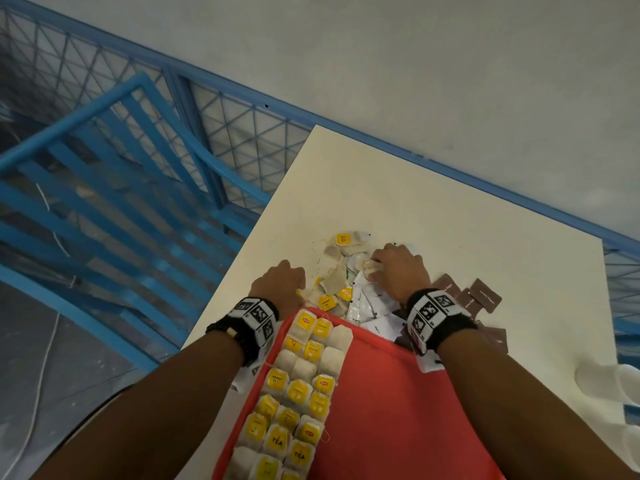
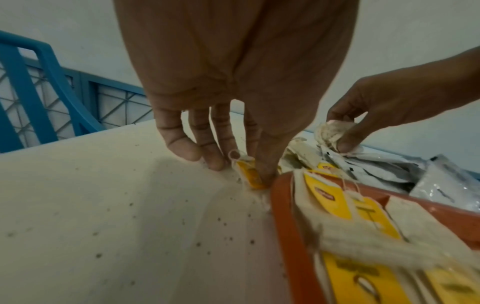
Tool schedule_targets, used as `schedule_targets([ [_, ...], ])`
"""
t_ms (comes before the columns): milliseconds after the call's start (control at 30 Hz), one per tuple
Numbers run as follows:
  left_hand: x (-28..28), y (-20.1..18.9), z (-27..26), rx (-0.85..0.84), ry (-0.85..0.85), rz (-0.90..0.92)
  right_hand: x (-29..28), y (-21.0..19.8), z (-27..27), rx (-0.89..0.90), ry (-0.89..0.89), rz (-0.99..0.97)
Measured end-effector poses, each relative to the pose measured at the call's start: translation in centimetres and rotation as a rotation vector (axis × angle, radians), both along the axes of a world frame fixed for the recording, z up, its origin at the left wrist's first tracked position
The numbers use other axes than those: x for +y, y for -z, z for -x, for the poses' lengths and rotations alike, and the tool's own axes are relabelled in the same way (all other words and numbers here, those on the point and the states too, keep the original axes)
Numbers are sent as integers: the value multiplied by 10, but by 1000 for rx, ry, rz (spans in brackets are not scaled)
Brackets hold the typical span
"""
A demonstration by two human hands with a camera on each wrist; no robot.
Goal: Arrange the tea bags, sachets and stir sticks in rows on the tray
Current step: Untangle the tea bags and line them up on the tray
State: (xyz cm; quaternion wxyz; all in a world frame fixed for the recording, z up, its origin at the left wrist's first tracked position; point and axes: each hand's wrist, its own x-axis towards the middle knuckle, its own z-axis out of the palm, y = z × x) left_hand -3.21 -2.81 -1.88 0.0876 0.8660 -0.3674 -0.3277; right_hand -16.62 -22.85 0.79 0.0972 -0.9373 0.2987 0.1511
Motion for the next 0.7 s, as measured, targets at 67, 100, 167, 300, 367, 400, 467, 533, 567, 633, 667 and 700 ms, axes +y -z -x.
schedule_targets([
  [67, 0, 1, 0, -1, 12, 10, -5, -2, 4, -41, 13, -12],
  [100, 1, 1, -1, 8, 4, 15, -7, -3, 6, -65, 22, -26],
  [167, 2, 1, -3, 32, -23, 26, -11, -7, 10, -114, 53, -60],
  [300, 2, -3, -14, 134, -174, 97, -15, -20, 13, -235, 178, -128],
  [367, 3, -8, -19, 193, -223, 181, -13, -23, 9, -292, 202, -223],
  [400, 4, -11, -21, 208, -230, 214, -9, -25, 4, -294, 171, -281],
  [467, 7, -15, -22, 211, -237, 262, 3, -25, -7, -222, 47, -364],
  [533, 10, -17, -22, 206, -233, 290, 14, -17, -21, -107, -103, -361],
  [567, 11, -18, -22, 209, -232, 298, 19, -13, -27, -60, -158, -343],
  [633, 14, -21, -22, 236, -247, 322, 30, -4, -37, 25, -230, -294],
  [667, 16, -23, -23, 264, -269, 342, 34, 0, -40, 50, -261, -260],
  [700, 17, -27, -23, 300, -301, 369, 38, 3, -42, 70, -286, -224],
])
